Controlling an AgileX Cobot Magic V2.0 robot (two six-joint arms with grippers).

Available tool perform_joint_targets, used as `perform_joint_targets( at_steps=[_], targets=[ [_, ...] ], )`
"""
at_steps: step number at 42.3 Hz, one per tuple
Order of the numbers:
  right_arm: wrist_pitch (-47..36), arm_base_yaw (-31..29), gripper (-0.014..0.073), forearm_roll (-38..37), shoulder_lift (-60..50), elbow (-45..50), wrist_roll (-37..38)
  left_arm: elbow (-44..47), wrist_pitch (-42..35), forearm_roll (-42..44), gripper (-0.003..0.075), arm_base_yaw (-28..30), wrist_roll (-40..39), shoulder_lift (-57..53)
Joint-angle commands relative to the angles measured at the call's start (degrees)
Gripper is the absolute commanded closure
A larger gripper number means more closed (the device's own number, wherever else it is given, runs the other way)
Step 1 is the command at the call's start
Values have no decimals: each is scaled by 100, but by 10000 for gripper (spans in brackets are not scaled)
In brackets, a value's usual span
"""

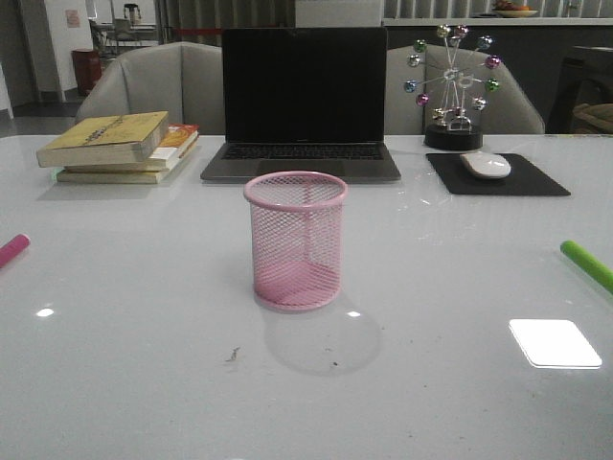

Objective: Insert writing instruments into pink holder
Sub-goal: 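Lower the right gripper onto the green marker and grasp it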

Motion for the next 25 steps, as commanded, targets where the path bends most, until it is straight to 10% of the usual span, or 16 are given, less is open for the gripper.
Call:
perform_joint_targets(
  at_steps=[1,12,25],
  targets=[
    [-286,-6,534,69,333,-191,-28,-151,-422,39,601,-33,33,212],
    [-361,-6,151,192,979,-191,-28,-151,-432,121,187,-33,33,559],
    [-457,-11,74,192,2123,-499,-15,-151,-609,126,173,-1082,33,646]
  ],
)
